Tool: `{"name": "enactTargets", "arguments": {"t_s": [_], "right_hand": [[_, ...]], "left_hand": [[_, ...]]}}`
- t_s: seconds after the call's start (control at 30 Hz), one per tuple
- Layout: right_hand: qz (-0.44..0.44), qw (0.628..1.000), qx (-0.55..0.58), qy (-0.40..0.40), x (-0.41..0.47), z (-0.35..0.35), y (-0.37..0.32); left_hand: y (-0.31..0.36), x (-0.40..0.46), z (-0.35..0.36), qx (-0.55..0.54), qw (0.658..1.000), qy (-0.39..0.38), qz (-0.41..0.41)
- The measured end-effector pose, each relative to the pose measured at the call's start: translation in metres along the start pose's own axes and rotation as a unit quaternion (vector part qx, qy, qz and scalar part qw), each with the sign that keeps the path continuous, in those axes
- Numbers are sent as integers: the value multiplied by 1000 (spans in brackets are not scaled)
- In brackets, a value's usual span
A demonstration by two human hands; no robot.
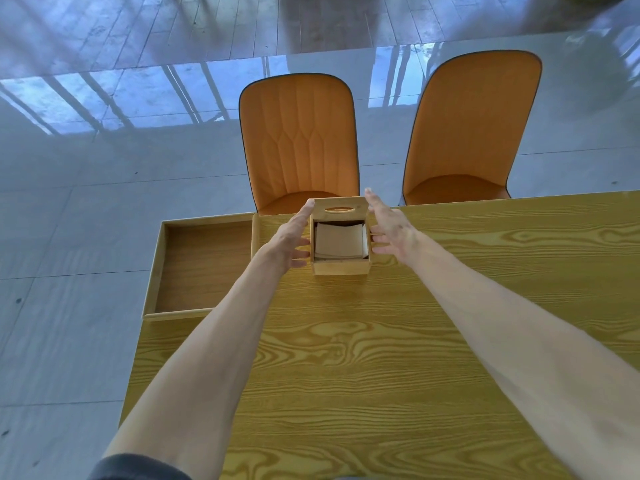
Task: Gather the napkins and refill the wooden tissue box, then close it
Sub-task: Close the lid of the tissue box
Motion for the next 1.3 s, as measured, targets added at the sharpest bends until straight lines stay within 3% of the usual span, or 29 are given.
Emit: {"name": "enactTargets", "arguments": {"t_s": [0.33, 0.83, 1.3], "right_hand": [[-28, 999, 14, -10, -7, 1, 6], [-88, 996, 33, 6, -19, 4, 34], [-119, 987, 59, 90, -16, -6, 63]], "left_hand": [[-7, -3, 0, -28, 1000, 7, 7], [-31, -18, -5, -73, 993, -6, 92], [-52, -12, -13, -117, 983, 50, 131]]}}
Point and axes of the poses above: each hand's wrist, its own x-axis towards the middle knuckle, its own z-axis out of the palm, y = z × x, the point moved 10 cm from there along x, towards the middle knuckle, and after that the axes turned 6 degrees about -x, right-handed, at the moved point
